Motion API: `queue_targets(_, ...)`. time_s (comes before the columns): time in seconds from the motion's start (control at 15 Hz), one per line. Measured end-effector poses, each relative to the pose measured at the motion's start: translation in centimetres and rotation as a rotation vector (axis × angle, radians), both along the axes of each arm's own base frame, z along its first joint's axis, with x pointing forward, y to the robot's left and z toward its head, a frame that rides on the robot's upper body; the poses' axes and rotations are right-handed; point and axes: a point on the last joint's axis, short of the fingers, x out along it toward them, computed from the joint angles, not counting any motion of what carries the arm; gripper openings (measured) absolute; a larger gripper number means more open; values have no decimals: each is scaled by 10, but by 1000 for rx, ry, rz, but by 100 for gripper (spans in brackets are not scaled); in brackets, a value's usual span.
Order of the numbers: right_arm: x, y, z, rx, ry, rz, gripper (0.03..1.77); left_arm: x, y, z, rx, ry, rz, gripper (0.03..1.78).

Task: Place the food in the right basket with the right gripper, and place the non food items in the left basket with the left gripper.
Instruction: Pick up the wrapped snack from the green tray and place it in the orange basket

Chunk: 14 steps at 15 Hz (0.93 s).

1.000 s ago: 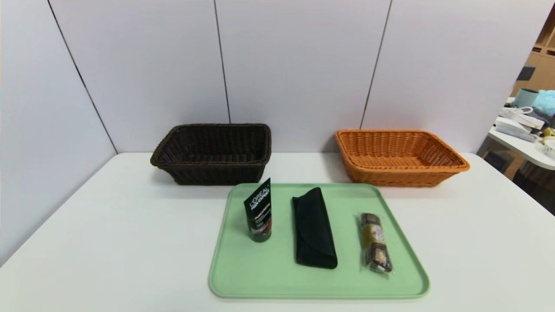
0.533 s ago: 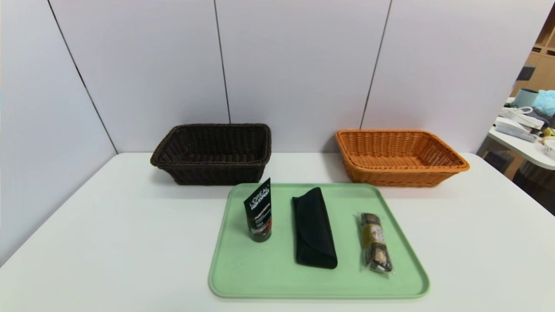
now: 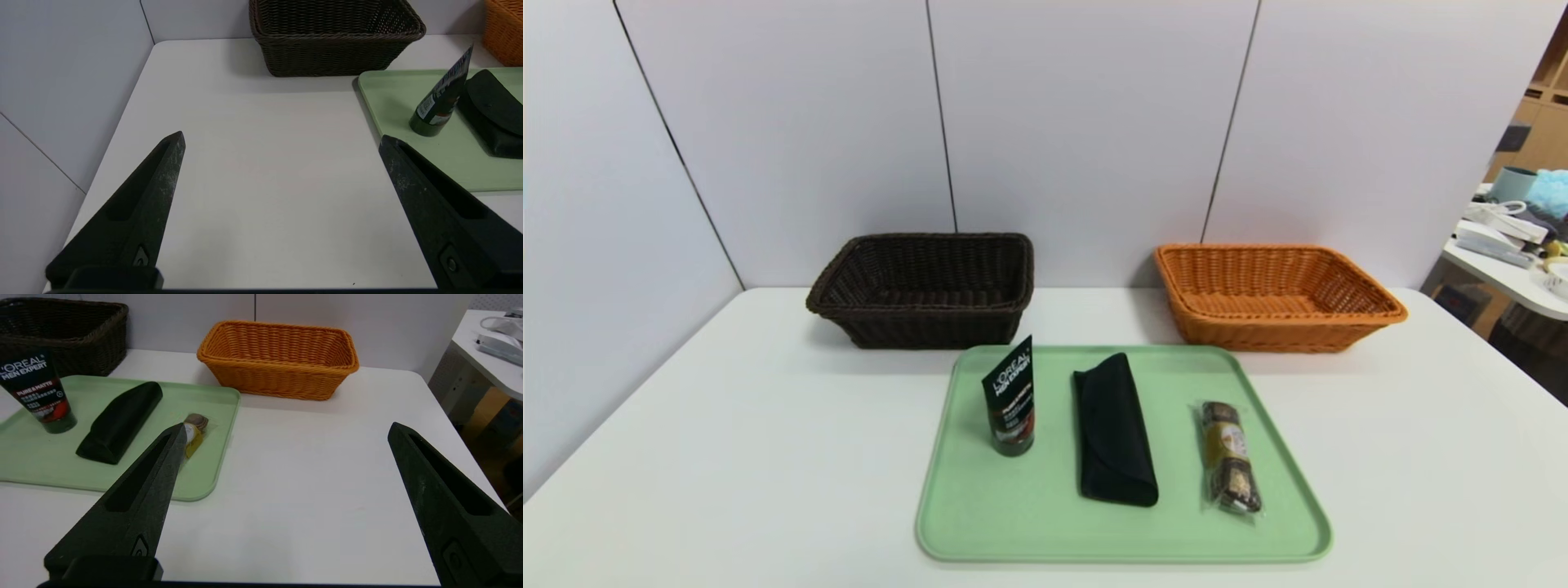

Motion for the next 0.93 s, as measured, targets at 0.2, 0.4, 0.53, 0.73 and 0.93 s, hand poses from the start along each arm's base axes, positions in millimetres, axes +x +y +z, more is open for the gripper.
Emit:
queue_targets(0.2,17,1,21,2,41,41,170,27,2,19,-4,21,14,169)
queue_targets(0.4,41,1,35,6,66,42,170,66,5,27,-48,53,18,169)
queue_targets(0.53,61,1,40,9,88,40,170,96,5,28,-68,86,-3,169)
queue_targets(0.73,88,1,35,18,155,41,170,133,0,17,-77,196,-48,169)
queue_targets(0.93,107,2,25,35,185,52,170,155,-8,2,-75,224,-83,169)
